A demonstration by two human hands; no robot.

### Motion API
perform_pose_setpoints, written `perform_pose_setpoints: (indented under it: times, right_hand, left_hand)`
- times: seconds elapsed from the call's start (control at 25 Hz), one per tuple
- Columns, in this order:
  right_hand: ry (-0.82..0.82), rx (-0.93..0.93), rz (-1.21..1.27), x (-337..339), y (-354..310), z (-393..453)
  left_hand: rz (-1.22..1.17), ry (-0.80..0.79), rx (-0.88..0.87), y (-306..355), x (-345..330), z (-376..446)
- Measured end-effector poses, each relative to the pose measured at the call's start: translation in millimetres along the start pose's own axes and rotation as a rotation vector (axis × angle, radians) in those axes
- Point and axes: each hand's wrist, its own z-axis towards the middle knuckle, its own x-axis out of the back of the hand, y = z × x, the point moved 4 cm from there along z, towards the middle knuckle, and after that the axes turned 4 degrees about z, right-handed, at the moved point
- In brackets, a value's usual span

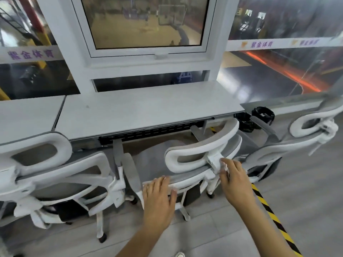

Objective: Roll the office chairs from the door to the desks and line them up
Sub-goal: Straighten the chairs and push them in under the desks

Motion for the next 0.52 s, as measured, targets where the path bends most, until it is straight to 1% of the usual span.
perform_pose_setpoints:
  times: [0.08, 0.16, 0.28, 0.32, 0.44, 0.52]
  right_hand:
    - [-0.022, 0.018, -0.040, 0, 19, 37]
    - [-0.061, 0.040, -0.108, -3, 41, 65]
    - [-0.146, 0.007, -0.152, -16, 64, 85]
    - [-0.140, 0.019, -0.138, -21, 67, 85]
    - [-0.094, 0.148, -0.111, -37, 65, 89]
    - [-0.112, 0.155, -0.062, -46, 61, 98]
  left_hand:
    - [0.081, -0.016, 0.072, 2, -21, 13]
    - [0.101, 0.044, 0.074, 1, -31, 25]
    - [0.076, 0.023, 0.083, -11, -26, 45]
    - [0.067, 0.021, 0.074, -16, -23, 51]
    - [0.042, -0.001, 0.040, -34, -14, 73]
    - [0.033, 0.001, 0.015, -51, -7, 89]
